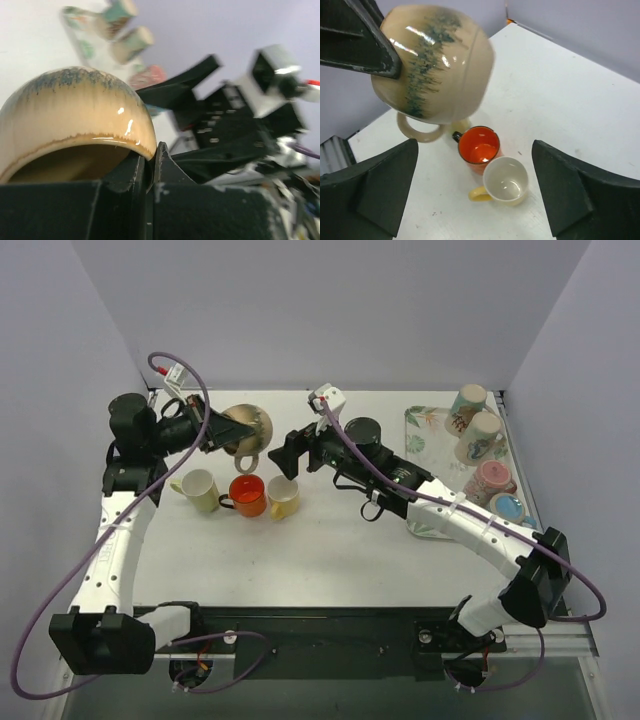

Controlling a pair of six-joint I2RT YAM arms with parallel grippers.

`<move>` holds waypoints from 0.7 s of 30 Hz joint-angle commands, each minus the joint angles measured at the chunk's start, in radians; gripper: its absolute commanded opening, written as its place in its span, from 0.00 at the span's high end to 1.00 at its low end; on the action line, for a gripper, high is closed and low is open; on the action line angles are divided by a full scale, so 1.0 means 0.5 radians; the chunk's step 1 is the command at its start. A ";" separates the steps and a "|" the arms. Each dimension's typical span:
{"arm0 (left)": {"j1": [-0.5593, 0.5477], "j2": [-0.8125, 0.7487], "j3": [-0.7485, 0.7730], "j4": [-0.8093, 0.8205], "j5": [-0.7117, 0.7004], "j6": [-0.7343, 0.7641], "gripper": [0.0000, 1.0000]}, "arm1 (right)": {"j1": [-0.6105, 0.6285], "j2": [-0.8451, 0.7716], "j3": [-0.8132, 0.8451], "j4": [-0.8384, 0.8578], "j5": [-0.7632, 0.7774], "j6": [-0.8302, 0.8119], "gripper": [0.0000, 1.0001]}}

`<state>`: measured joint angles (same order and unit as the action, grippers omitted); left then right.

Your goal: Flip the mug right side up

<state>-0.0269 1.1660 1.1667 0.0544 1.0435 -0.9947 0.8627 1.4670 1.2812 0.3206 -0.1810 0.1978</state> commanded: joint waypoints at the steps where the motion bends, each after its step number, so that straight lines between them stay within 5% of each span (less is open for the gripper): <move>1: 0.124 -0.098 0.348 -1.369 -0.565 1.225 1.00 | -0.004 -0.127 0.048 -0.086 0.156 -0.034 0.05; 10: 0.320 -0.099 0.688 -2.354 -1.399 2.369 1.00 | 0.026 -0.393 -0.276 -0.160 0.233 -0.098 0.03; 18: 0.793 0.572 0.937 -2.548 -1.544 2.667 1.00 | 0.020 -0.660 -0.543 -0.245 0.304 -0.236 0.02; 21: 0.815 0.769 0.937 -2.481 -1.629 2.680 1.00 | 0.020 -0.707 -0.620 -0.245 0.346 -0.300 0.02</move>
<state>0.3546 1.4574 1.5917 -1.1934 0.3065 0.2474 0.8719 1.1648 1.0016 0.1802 -0.0525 0.1028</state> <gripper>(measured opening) 0.088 0.982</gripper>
